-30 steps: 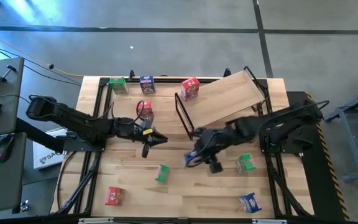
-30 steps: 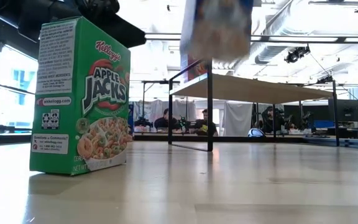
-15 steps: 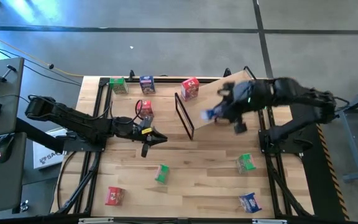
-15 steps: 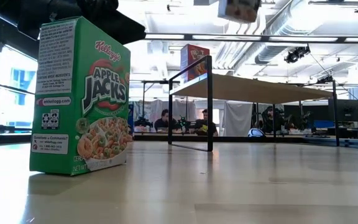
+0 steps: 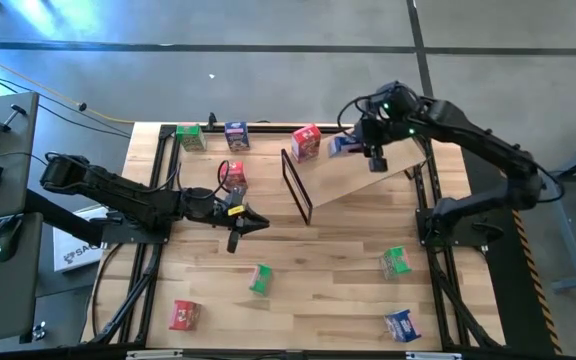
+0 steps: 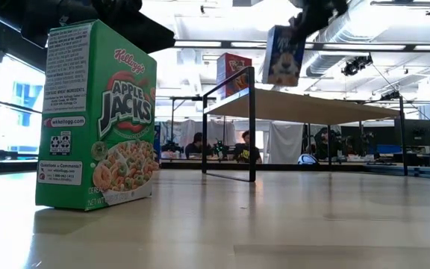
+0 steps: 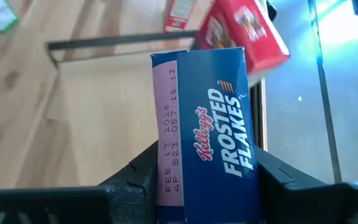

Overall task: Stack cereal on shelf
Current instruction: Put the middle blue cereal box on the shelf

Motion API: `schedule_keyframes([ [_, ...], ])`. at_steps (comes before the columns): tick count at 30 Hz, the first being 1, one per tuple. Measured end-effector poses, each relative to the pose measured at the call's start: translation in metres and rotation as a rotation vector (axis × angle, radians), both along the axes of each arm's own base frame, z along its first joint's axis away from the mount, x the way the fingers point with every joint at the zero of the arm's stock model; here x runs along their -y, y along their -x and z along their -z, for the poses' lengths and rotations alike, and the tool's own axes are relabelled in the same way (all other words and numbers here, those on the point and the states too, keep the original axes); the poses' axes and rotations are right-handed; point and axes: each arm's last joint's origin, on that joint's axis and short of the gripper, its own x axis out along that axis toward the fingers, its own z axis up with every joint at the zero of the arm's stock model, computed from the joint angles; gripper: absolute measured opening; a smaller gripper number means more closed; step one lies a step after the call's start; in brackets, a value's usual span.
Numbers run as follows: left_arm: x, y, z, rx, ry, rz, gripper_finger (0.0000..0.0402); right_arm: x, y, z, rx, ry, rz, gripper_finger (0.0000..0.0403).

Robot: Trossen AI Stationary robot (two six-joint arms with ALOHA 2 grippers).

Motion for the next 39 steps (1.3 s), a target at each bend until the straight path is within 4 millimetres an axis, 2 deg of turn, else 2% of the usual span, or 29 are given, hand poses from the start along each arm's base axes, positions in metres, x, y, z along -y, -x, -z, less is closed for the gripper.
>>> schedule_keyframes([
  [6, 0.0, 0.0, 0.0, 0.0, 0.0, 0.0, 0.0039, 0.02, 0.007, 0.02, 0.007, -0.03, 0.022, 0.0145],
  [17, 0.0, 0.0, 0.0, 0.0, 0.011, -0.006, 0.0039, 0.026, 0.003, 0.031, 0.038, -0.055, 0.042, 0.0147],
  [24, 0.0, 0.0, 0.0, 0.001, 0.028, -0.009, 0.0039, 0.034, -0.007, 0.04, 0.015, -0.063, 0.09, 0.0188],
  [31, 0.0, 0.0, 0.0, 0.001, 0.028, -0.009, 0.0039, 0.036, -0.009, 0.034, 0.069, -0.034, 0.102, 0.023],
  [36, 0.0, 0.0, 0.0, 0.001, 0.024, -0.008, 0.0039, 0.037, -0.01, 0.03, 0.094, 0.01, 0.125, 0.0238],
  [39, 0.0, 0.0, 0.0, -0.001, 0.017, -0.007, 0.0039, 0.034, -0.008, 0.018, 0.123, 0.038, 0.125, 0.0238],
])
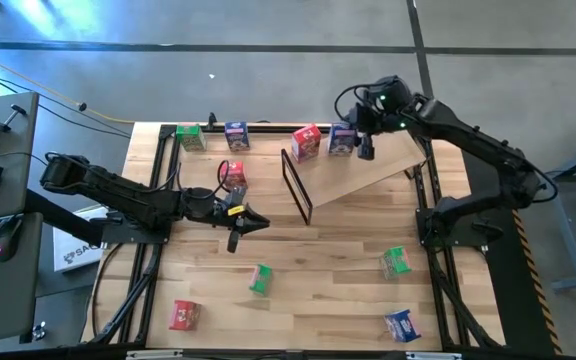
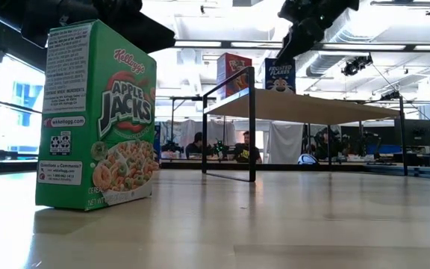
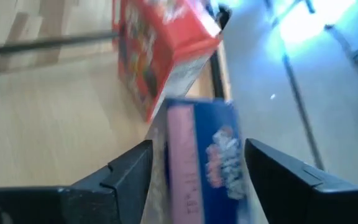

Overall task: Stack cereal on shelf
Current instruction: Put the middle blue cereal box on the shelf

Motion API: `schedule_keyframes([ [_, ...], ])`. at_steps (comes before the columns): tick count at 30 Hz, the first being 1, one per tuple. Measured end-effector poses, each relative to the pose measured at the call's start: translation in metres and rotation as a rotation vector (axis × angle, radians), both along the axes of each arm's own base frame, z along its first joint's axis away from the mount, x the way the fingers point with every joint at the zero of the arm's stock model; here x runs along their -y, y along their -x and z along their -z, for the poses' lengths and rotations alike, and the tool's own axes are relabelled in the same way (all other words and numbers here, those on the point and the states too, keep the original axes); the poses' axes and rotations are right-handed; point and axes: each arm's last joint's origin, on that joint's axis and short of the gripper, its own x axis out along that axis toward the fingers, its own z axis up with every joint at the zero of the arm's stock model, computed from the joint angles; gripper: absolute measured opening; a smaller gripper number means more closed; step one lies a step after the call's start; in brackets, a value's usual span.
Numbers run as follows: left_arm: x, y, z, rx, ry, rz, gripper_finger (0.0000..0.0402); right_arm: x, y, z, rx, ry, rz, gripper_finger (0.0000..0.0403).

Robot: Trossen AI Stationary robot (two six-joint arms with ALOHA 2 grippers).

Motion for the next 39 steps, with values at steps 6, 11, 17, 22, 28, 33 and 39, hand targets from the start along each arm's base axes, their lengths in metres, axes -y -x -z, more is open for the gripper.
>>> schedule_keyframes([
  [6, -0.002, 0.0, 0.003, -0.028, -0.003, -0.007, 0.0039, -0.02, 0.012, -0.038, 0.113, 0.051, -0.018, 0.0238],
  [11, -0.002, 0.0, 0.002, -0.024, -0.003, -0.007, 0.0039, -0.045, 0.033, -0.045, 0.104, -0.037, 0.031, 0.0219],
  [17, -0.011, -0.001, 0.002, -0.026, 0.023, -0.05, 0.0039, -0.059, 0.05, -0.005, 0.075, -0.172, 0.208, 0.0135],
  [22, -0.019, -0.001, 0.002, -0.026, 0.008, -0.083, 0.0035, -0.066, 0.046, 0.051, 0.11, -0.215, 0.308, 0.0069],
  [28, -0.024, -0.001, 0.003, -0.029, 0.014, -0.105, 0.0024, -0.063, 0.033, 0.101, 0.169, -0.224, 0.372, 0.0038],
  [33, -0.024, -0.001, 0.003, -0.03, 0.022, -0.106, 0.0019, -0.058, 0.026, 0.12, 0.159, -0.21, 0.414, 0.0037],
  [39, -0.025, -0.001, 0.003, -0.03, 0.024, -0.11, 0.0019, -0.048, 0.016, 0.126, 0.184, -0.163, 0.47, 0.0037],
])
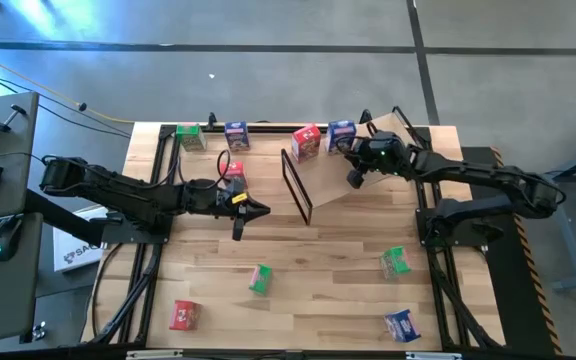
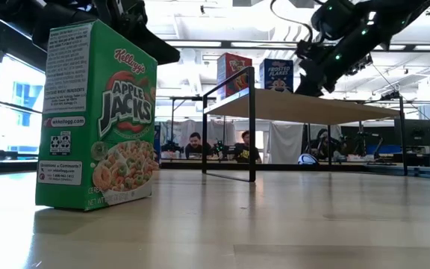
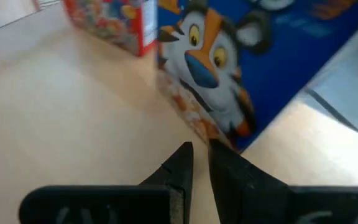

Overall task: Stack cereal on shelf
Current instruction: Put the middle blue cereal box on the shelf

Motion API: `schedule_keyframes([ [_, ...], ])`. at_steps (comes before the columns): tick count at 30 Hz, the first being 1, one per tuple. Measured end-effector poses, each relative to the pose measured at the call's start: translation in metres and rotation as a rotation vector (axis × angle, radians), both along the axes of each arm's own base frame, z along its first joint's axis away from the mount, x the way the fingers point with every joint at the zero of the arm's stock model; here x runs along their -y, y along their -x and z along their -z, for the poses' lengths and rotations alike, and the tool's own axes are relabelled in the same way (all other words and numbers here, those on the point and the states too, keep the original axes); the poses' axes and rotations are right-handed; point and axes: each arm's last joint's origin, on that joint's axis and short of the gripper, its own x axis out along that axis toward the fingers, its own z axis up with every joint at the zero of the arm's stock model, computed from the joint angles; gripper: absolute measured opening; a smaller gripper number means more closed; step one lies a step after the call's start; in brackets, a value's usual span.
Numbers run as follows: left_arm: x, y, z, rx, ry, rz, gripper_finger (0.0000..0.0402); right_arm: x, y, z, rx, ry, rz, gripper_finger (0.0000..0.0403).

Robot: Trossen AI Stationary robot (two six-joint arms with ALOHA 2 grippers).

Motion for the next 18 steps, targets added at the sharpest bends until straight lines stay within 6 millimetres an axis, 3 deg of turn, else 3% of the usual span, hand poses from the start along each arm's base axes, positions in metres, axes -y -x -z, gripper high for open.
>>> schedule_keyframes([
  [18, 0.0002, 0.0001, 0.0003, -0.004, -0.001, 0.001, 0.0019, 0.0087, -0.0094, -0.001, 0.105, -0.008, -0.005, 0.0037],
])
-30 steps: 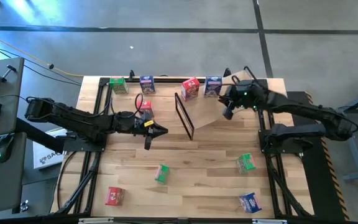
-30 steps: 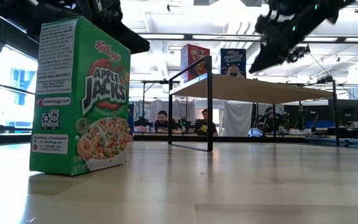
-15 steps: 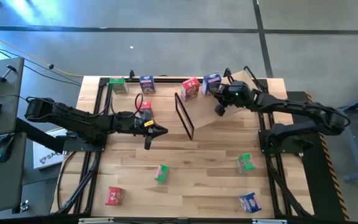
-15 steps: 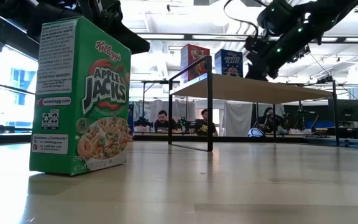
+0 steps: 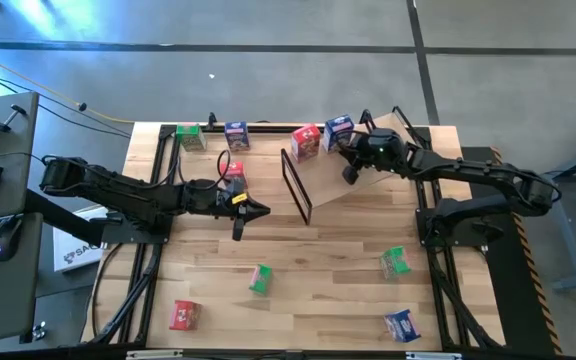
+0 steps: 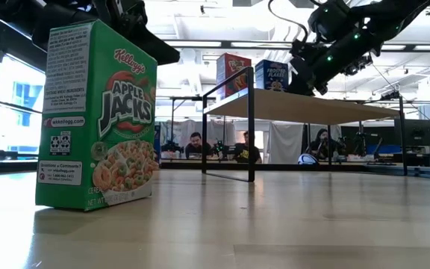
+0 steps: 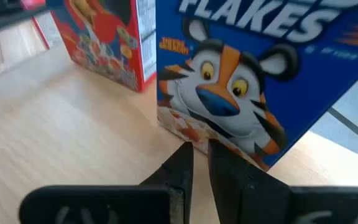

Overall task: Stack cereal on shelf
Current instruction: Put the middle blue cereal box on the shelf

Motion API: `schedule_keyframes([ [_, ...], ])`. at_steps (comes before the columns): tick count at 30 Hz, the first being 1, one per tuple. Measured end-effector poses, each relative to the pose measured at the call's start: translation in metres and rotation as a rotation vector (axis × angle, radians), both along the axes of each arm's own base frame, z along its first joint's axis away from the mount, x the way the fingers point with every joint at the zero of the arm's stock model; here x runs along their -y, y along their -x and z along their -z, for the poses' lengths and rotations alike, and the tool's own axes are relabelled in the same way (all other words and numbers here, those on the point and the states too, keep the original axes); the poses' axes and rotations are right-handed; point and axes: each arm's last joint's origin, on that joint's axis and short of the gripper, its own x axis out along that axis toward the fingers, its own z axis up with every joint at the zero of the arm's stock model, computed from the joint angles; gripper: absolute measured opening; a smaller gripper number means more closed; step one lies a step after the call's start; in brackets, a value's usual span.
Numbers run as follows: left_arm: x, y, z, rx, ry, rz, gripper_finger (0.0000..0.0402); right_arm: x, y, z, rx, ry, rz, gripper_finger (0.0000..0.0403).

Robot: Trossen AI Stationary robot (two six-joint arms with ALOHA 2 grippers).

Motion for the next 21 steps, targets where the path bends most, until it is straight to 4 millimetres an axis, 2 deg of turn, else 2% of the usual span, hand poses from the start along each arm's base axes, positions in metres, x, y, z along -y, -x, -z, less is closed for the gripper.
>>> schedule_keyframes([
  [21, 0.0001, 0.0, -0.0001, 0.001, 0.005, 0.002, 0.0019, 0.0029, -0.0036, -0.0004, 0.024, 0.024, 0.003, 0.0037],
])
